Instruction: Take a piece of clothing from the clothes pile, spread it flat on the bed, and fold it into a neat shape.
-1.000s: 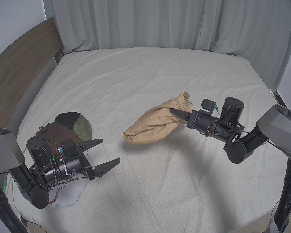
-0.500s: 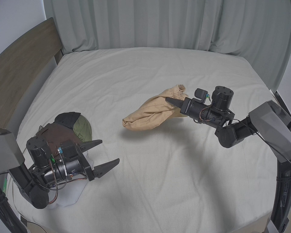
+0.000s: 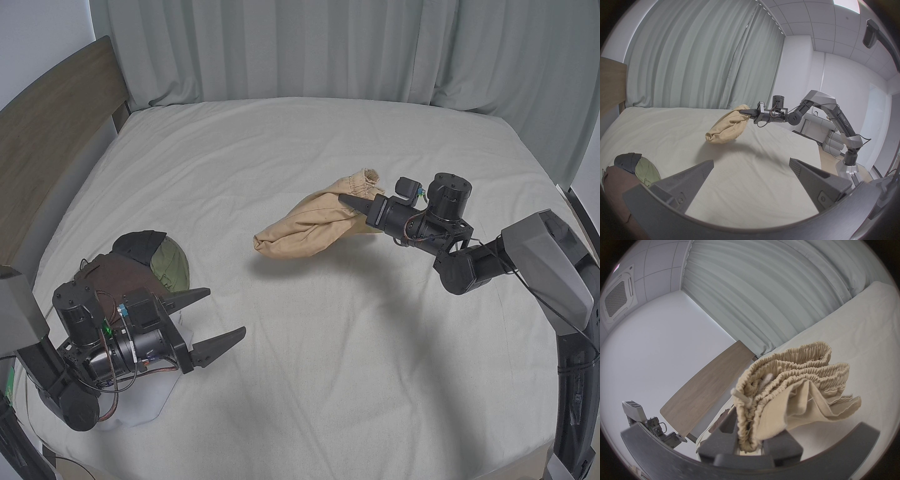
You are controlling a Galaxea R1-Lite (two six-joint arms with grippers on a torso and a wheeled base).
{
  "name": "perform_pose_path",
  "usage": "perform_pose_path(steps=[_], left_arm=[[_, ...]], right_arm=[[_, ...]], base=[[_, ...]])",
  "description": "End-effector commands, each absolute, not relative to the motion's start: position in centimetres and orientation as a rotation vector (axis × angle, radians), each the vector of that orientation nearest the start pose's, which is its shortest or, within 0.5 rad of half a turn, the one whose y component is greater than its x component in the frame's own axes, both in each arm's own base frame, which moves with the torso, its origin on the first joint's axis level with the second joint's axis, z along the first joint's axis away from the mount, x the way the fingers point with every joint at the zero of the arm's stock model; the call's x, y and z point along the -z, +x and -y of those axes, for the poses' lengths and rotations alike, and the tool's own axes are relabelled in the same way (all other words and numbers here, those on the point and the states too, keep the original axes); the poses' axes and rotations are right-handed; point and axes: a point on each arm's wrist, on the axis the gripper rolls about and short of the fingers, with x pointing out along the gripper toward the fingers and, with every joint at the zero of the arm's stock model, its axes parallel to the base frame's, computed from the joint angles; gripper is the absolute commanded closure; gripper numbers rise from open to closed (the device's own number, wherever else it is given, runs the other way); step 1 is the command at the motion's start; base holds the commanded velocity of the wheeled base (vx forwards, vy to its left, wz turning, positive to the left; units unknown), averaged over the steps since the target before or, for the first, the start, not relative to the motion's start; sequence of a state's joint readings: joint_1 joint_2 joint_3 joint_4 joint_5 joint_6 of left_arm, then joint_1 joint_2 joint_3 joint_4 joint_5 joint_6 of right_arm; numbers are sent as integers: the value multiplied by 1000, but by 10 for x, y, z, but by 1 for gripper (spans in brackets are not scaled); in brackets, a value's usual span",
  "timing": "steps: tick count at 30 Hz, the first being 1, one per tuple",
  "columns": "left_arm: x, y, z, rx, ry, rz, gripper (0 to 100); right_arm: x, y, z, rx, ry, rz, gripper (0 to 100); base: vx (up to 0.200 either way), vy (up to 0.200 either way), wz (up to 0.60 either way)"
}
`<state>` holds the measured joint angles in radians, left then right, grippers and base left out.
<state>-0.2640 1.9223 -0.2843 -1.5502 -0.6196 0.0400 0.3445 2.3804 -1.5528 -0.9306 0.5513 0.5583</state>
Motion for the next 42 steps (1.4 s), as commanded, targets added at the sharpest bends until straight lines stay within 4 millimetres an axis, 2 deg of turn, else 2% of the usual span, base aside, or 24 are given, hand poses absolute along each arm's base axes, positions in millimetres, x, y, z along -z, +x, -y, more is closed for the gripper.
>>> perform_pose_path(steps=[1, 4, 13, 23, 36, 37, 42], left_arm=[[-93, 252, 82, 885, 21, -73, 0], [-93, 252, 82, 888, 21, -74, 0], [-94, 251, 81, 894, 20, -74, 0], [-97, 249, 81, 894, 23, -60, 0], [-98, 250, 81, 894, 24, -54, 0], [-99, 249, 81, 894, 24, -51, 0], [-101, 249, 80, 894, 26, -43, 0]], right_arm=[[-108, 465, -172, -868, 517, -206, 100], [-86, 466, -166, -839, 523, -258, 100], [-62, 449, -156, -817, 523, -301, 100], [-15, 432, -153, -805, 461, -362, 100], [-8, 431, -150, -798, 442, -373, 100], [-7, 430, -150, -795, 443, -378, 0], [-3, 424, -144, -781, 437, -398, 0]], base=[[0, 0, 0], [0, 0, 0], [0, 0, 0], [0, 0, 0], [0, 0, 0], [0, 0, 0], [0, 0, 0]])
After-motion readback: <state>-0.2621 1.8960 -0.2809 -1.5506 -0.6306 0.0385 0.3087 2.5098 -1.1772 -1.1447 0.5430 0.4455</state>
